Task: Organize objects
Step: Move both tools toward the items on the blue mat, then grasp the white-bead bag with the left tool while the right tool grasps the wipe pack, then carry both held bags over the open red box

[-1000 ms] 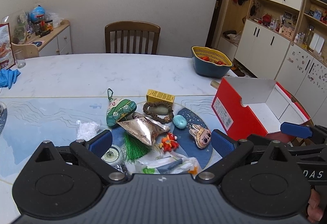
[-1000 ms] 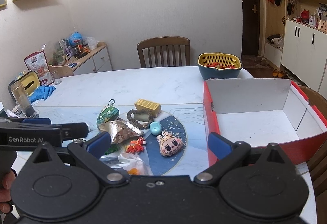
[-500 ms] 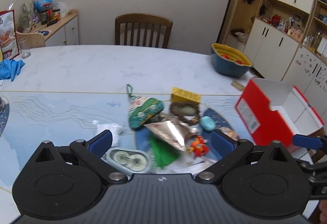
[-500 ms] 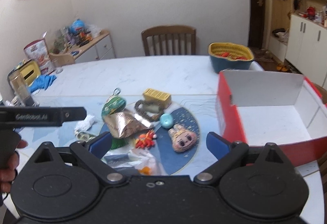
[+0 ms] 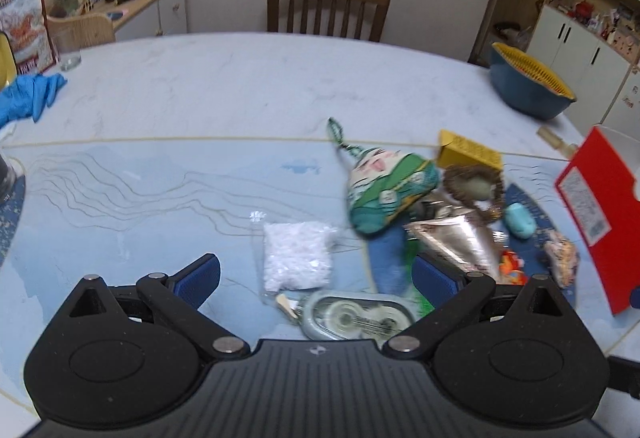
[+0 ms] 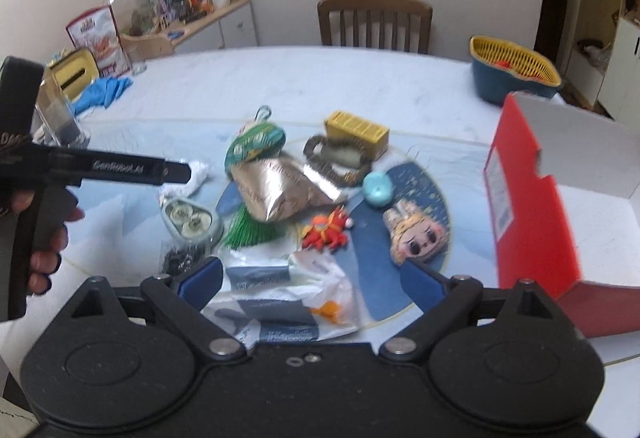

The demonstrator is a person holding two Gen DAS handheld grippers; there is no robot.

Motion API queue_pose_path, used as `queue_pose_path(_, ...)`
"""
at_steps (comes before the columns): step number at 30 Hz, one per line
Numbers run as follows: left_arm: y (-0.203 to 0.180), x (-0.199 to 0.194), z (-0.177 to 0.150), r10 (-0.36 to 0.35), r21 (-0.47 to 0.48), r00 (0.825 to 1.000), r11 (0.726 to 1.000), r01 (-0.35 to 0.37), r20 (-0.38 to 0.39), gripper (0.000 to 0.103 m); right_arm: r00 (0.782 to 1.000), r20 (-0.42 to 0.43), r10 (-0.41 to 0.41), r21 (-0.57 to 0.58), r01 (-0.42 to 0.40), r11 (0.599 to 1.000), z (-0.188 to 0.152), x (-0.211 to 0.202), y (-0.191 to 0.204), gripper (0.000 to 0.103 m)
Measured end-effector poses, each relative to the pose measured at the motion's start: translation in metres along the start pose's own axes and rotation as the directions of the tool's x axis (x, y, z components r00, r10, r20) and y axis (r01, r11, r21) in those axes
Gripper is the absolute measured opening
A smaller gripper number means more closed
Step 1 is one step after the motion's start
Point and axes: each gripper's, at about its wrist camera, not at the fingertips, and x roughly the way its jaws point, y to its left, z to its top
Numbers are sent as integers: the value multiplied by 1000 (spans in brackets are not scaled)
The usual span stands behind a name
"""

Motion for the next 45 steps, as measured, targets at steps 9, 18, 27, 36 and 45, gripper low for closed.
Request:
queue_pose_path(9, 14, 37, 8, 27, 4, 999, 1000, -27, -46, 95, 998, -53, -34, 49, 36, 998, 15, 27, 3, 95)
queue_pose_path(18, 17, 49, 5, 36, 23, 997, 999, -34, -67, 86, 985, -165, -49, 94, 66, 993, 8, 52, -5, 91)
queue_pose_path(27, 11, 48, 5, 47, 58, 998, 997, -45, -44, 59, 967, -255, -17, 84, 39, 996, -12, 56, -10, 83)
queue_pose_path(36, 8, 45, 5, 50, 86, 998, 995, -47, -36, 40, 964, -263, 44, 91, -21, 996, -16, 52, -8, 51)
queue_pose_path(45, 9, 33, 6, 64, 97, 998, 993, -61, -22, 37, 973, -229, 40, 100, -17, 995, -13, 42, -11, 20)
